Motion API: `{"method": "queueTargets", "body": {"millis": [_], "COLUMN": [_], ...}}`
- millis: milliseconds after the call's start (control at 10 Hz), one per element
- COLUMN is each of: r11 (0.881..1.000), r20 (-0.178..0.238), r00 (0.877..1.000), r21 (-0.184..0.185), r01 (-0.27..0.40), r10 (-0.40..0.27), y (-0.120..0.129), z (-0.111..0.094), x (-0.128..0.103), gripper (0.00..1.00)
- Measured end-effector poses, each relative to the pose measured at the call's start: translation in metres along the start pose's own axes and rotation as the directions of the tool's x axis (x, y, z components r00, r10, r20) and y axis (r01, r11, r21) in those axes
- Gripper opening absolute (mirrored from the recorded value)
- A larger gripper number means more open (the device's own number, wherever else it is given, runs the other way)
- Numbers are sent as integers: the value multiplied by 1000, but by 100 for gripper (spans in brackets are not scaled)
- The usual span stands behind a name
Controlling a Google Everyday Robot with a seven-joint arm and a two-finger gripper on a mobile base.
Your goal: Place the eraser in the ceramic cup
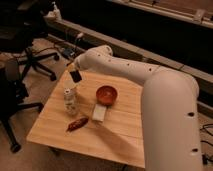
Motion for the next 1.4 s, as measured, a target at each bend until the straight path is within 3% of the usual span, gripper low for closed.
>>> {"method": "queueTargets", "body": {"millis": [500,1200,1400], "r11": [999,996,991], "r20": [13,-14,-13], "r00": [1000,1000,1000], "r21": [-38,-89,-128], "r01": [-5,-29,-26], "r10": [5,27,24], "y": [-2,3,17], "z": [31,58,62], "x": [-4,10,6], "gripper": [0,0,9]}}
